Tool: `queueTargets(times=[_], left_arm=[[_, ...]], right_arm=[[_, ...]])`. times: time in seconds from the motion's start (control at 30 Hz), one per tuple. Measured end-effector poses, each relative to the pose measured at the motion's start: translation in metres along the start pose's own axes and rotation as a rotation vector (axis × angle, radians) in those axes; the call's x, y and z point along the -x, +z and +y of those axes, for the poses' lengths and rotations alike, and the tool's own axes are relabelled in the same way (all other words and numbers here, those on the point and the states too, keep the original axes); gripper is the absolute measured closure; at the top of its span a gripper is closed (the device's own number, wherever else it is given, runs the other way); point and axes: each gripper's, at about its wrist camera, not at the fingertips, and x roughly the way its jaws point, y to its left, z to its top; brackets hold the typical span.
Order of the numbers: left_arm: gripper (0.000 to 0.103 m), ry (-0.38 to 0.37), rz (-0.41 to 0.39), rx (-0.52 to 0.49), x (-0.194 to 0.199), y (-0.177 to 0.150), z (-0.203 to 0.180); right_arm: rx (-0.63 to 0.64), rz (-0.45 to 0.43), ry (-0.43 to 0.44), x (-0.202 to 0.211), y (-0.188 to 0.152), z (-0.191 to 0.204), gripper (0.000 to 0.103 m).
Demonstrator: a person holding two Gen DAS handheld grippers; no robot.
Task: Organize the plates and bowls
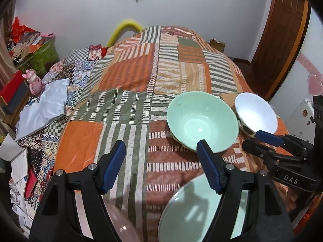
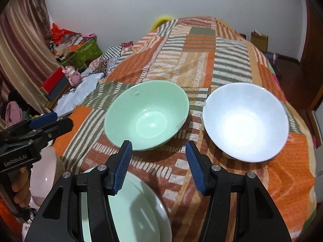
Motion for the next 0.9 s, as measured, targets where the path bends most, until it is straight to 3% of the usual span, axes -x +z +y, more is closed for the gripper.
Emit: queueTargets(times=[0.3, 0.43, 0.9], left_arm=[[0.031, -0.023, 0.09, -0.011, -0.057, 0.015, -0.001], [0.047, -0.04, 0.118, -0.01, -0.072, 0.018, 0.0], [0.076, -0.087, 0.191, -0.035, -0.112, 0.021, -0.013]], right_arm=[[-0.021, 0.043, 0.004, -0.026, 0.005, -0.002, 0.056], [-0.042, 0.059, 0.005, -0.035, 0.008, -0.002, 0.061], [-0.084, 0.082, 0.004, -0.049, 0.012, -0.009, 0.071]])
